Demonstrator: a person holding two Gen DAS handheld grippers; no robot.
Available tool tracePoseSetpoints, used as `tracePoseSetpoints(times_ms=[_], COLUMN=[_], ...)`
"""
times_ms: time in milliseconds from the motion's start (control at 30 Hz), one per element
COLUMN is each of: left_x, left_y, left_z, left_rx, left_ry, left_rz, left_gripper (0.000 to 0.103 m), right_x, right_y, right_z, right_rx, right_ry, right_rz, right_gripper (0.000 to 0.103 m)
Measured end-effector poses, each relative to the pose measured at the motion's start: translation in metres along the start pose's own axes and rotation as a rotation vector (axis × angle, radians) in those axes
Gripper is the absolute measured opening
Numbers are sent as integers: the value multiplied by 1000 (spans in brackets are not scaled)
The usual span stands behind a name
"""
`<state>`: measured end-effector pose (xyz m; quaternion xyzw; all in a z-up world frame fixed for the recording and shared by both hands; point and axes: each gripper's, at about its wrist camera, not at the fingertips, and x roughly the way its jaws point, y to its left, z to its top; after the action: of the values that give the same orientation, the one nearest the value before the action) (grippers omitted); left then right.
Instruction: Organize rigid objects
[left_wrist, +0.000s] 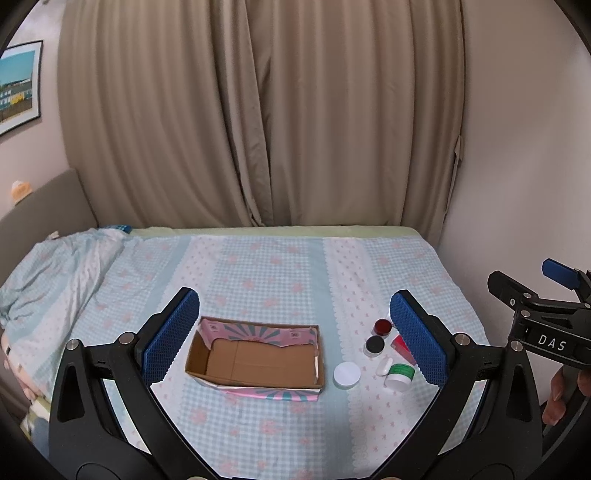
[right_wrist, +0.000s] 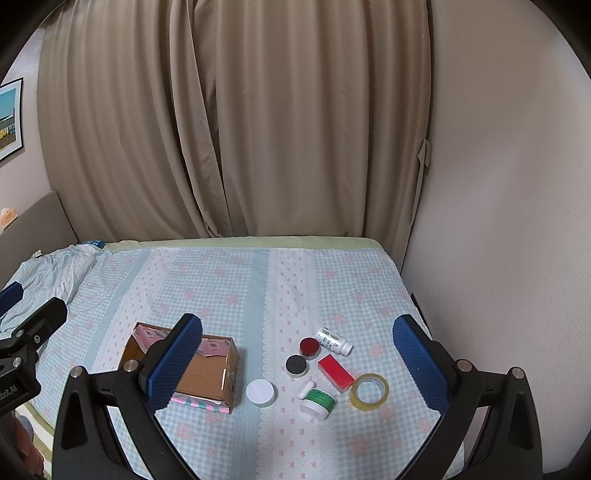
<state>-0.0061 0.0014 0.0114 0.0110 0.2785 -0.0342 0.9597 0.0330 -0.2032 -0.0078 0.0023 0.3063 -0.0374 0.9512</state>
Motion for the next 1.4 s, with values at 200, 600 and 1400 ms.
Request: tracePoseSetpoints(times_ms=[200, 600, 1400], left_x=[2, 7, 142], left_y=[1, 4, -59], left_z=[1, 2, -87], left_rx=[-3, 2, -126], left_ry=[0, 4, 220], left_rz=[-4, -15, 125], left_gripper=[102, 102, 102], right_x=[0, 1, 131], right_y=[0, 3, -74], right_z=[0, 1, -9], right_rx=[2, 2, -95], right_ry=[2, 8, 186], right_rz=[2, -1, 55], right_gripper=[103, 103, 103])
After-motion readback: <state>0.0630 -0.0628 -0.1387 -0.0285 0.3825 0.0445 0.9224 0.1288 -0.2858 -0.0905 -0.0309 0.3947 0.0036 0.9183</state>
